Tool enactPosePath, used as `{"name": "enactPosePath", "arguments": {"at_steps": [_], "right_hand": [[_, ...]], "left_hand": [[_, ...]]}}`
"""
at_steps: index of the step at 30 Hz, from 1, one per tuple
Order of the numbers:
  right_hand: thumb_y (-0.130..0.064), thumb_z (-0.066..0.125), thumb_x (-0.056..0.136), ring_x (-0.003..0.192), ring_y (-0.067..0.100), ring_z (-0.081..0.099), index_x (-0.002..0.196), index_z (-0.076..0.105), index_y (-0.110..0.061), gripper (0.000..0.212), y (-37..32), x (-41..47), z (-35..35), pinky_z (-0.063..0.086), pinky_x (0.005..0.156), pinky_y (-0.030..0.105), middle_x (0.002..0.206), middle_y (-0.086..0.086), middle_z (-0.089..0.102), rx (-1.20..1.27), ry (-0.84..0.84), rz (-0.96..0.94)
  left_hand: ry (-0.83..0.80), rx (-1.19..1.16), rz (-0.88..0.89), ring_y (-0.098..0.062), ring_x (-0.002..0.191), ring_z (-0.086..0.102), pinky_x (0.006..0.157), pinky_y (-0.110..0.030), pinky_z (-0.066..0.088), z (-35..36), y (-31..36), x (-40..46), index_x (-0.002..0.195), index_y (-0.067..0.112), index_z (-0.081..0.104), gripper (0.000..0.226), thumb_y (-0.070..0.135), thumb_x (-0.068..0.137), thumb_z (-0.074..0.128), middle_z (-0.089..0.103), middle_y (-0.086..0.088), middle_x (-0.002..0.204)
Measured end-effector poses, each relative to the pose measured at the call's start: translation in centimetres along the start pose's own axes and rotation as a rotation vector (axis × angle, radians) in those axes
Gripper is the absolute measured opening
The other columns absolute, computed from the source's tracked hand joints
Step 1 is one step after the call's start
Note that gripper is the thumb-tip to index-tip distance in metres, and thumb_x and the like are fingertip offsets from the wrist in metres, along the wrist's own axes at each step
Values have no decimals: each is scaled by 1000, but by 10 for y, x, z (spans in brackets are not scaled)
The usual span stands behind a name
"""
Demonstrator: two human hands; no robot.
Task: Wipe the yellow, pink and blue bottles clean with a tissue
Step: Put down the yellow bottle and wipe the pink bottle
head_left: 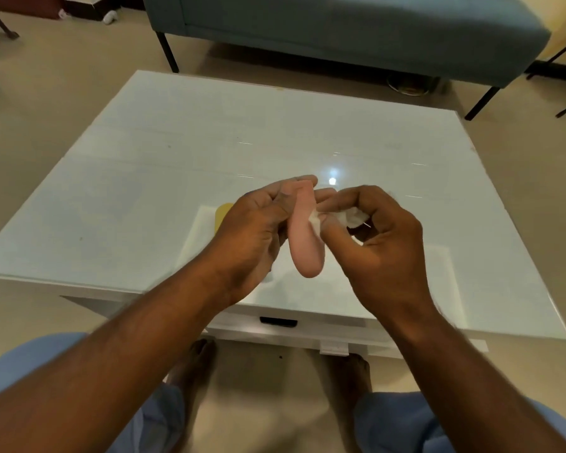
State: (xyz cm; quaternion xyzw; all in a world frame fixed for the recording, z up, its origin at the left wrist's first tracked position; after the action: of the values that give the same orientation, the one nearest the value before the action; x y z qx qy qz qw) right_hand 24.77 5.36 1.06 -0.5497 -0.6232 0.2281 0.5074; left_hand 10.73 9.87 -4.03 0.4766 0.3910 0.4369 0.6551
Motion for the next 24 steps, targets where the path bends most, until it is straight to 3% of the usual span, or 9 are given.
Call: {"name": "enactPosePath", "arguments": {"at_steps": [3, 6, 8, 12, 15, 18, 22, 24], "right_hand": [[-7, 80, 84, 86, 9, 66, 92, 74, -15, 13, -8, -8, 11, 48, 69, 11, 91, -9, 70, -58, -58, -54], [-13, 76, 88, 86, 14, 67, 96, 74, -15, 8, 2, -1, -2, 57, 71, 26, 93, -5, 70, -4, 37, 5], [-13, 73, 86, 88, 16, 67, 94, 73, -14, 8, -3, 1, -6, 58, 73, 31, 93, -4, 70, -2, 33, -33], [-5, 78, 82, 90, 15, 67, 92, 71, -14, 15, -12, -5, 2, 54, 72, 22, 94, -7, 70, -51, -29, -94], [-10, 74, 88, 89, 11, 67, 97, 73, -17, 12, 3, 1, -6, 56, 74, 19, 94, -7, 70, -42, 46, 11], [-10, 73, 89, 90, 13, 67, 99, 73, -16, 12, 3, 2, -8, 57, 76, 21, 95, -5, 70, -34, 50, 11], [-14, 75, 92, 94, 15, 70, 108, 71, -16, 17, 2, 0, -7, 58, 77, 20, 101, -4, 72, 6, 45, 33], [-19, 77, 93, 93, 15, 71, 107, 72, -15, 16, 3, 2, -5, 57, 76, 16, 100, -1, 73, 43, 35, 53]], "left_hand": [[11, -43, -13, -15, 115, 69, 98, -31, 54, -4, 7, 0, 131, 20, 57, 34, 24, 108, 32, 75, 4, 119], [-12, -16, -33, -7, 94, 74, 81, -17, 57, 3, -2, -4, 122, 22, 62, 29, 23, 105, 39, 78, 7, 104], [-30, -30, -47, -8, 94, 74, 79, -17, 57, 8, -7, -6, 116, 24, 66, 26, 22, 104, 42, 78, 6, 104], [-7, -32, -33, -3, 87, 75, 73, -14, 56, 5, 2, -4, 114, 26, 64, 28, 21, 106, 38, 79, 15, 90], [-22, -60, -53, -9, 97, 74, 80, -19, 58, 9, -3, -3, 114, 26, 66, 26, 22, 104, 41, 79, 10, 103], [-16, -78, -82, -17, 107, 72, 89, -25, 58, 11, -6, -6, 126, 19, 63, 30, 24, 101, 46, 74, -4, 121], [-43, -34, -42, -9, 88, 75, 67, -16, 57, 10, -1, -4, 112, 28, 67, 26, 32, 91, 53, 78, 7, 101], [-25, 16, -24, -9, 90, 75, 66, -16, 56, 8, -2, -3, 105, 34, 68, 24, 37, 85, 56, 78, 15, 93]]}}
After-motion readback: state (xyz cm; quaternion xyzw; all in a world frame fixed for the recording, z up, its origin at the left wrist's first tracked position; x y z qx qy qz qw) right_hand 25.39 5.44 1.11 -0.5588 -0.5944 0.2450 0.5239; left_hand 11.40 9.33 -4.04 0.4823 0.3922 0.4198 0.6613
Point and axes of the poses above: each hand's wrist, its own x-axis towards the middle knuckle, its own z-axis out of the palm, y = z × x, the point moved 9 cm from there along x, towards the middle knuckle
